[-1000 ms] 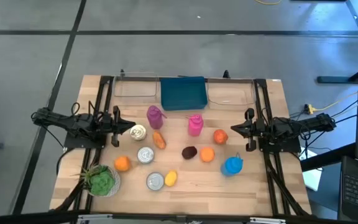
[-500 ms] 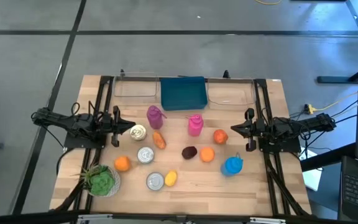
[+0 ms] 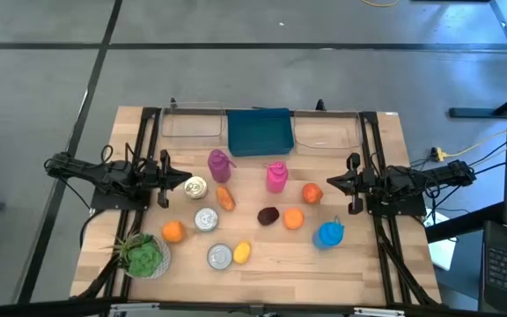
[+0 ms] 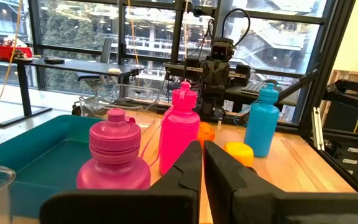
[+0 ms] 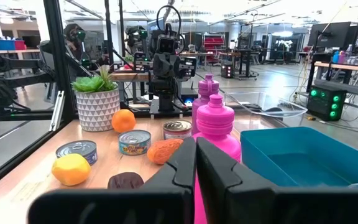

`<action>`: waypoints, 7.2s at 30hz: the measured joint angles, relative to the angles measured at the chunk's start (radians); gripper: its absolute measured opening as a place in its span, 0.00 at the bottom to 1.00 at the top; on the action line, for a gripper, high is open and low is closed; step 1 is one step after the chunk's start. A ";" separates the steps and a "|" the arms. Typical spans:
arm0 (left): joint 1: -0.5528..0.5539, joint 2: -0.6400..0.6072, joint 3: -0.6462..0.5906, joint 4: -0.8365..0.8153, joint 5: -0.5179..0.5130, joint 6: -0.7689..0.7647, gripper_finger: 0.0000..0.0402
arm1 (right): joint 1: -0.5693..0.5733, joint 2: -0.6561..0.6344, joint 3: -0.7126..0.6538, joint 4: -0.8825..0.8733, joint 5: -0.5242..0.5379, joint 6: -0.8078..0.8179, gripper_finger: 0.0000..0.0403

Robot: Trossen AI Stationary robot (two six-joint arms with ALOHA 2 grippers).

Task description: Pick & Place Food Item

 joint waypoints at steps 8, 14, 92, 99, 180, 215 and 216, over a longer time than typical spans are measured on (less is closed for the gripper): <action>0.000 0.000 0.000 0.000 0.000 0.053 0.02 | 0.000 0.000 0.000 0.002 -0.001 0.152 0.04; 0.000 0.000 0.000 0.020 0.000 0.000 0.02 | 0.000 0.000 0.000 0.006 0.000 0.227 0.04; 0.000 0.777 0.419 0.352 -0.054 0.316 0.46 | -0.130 1.041 0.704 0.157 -0.112 -0.341 0.73; 0.000 0.831 0.420 0.411 -0.054 0.320 0.46 | -0.132 1.114 0.705 0.215 -0.118 -0.365 0.73; 0.199 0.578 0.212 0.280 0.079 0.123 0.46 | -0.385 1.347 0.437 0.697 -0.317 0.028 0.27; 0.199 0.578 0.212 0.272 0.079 0.093 0.46 | -0.386 1.292 0.536 0.548 -0.379 -0.007 0.14; 0.199 0.578 0.212 0.267 0.079 0.092 0.46 | -0.386 1.286 0.552 0.511 -0.379 -0.012 0.14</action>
